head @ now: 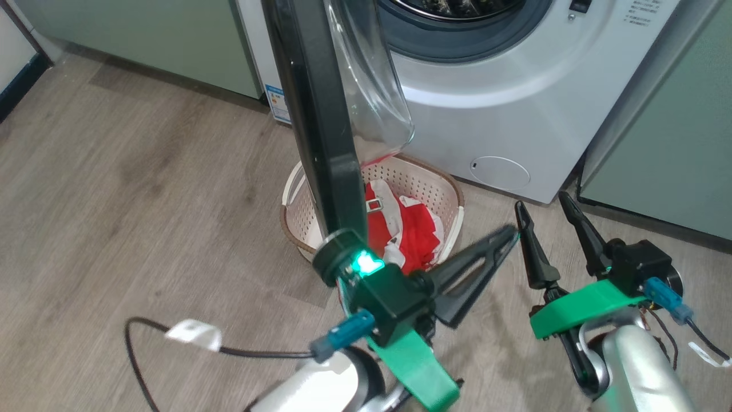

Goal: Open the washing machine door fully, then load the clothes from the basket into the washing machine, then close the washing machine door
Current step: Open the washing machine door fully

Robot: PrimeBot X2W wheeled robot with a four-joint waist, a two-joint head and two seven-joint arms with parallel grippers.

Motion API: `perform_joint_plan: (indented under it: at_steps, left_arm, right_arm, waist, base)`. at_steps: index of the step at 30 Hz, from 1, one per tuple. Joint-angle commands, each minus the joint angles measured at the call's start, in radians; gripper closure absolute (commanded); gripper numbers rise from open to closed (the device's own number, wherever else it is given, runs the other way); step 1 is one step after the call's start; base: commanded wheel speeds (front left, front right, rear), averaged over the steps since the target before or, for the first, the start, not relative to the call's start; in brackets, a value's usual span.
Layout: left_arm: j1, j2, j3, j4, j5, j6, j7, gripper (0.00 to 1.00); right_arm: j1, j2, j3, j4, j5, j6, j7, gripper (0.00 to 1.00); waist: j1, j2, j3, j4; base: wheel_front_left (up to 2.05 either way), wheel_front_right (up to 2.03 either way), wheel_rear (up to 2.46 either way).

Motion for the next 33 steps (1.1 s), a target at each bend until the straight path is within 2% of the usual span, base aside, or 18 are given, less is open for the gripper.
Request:
perform_joint_plan:
  at_steps: [1, 10, 25, 33]
  left_arm:
    - [-0.009, -0.004, 0.005, 0.008, -0.007, -0.001, 0.001, 1.00]
    - [0.003, -0.003, 0.005, 0.102, -0.027, 0.016, -0.005, 1.00]
    - [-0.032, 0.054, 0.142, 0.230, -0.039, 0.111, -0.015, 1.00]
    - [-0.024, 0.063, 0.179, 0.243, -0.065, 0.134, -0.023, 1.00]
  right_arm:
    - [-0.029, 0.006, 0.023, -0.027, 0.005, 0.000, -0.009, 0.00]
    - [-0.030, 0.006, 0.020, -0.028, 0.003, 0.000, -0.009, 0.00]
    - [-0.043, 0.006, 0.016, -0.026, 0.002, 0.000, -0.009, 0.00]
    - [-0.048, 0.006, 0.017, -0.026, 0.007, 0.000, -0.009, 0.00]
  waist:
    - [0.0000, 0.0000, 0.002, -0.002]
    - [0.0000, 0.0000, 0.008, -0.004]
    - [0.0000, 0.0000, 0.026, -0.009]
    - [0.0000, 0.0000, 0.035, -0.001]
  base:
    - [0.00, 0.00, 0.00]
    - [0.00, 0.00, 0.00]
    - [0.00, 0.00, 0.00]
    - [0.00, 0.00, 0.00]
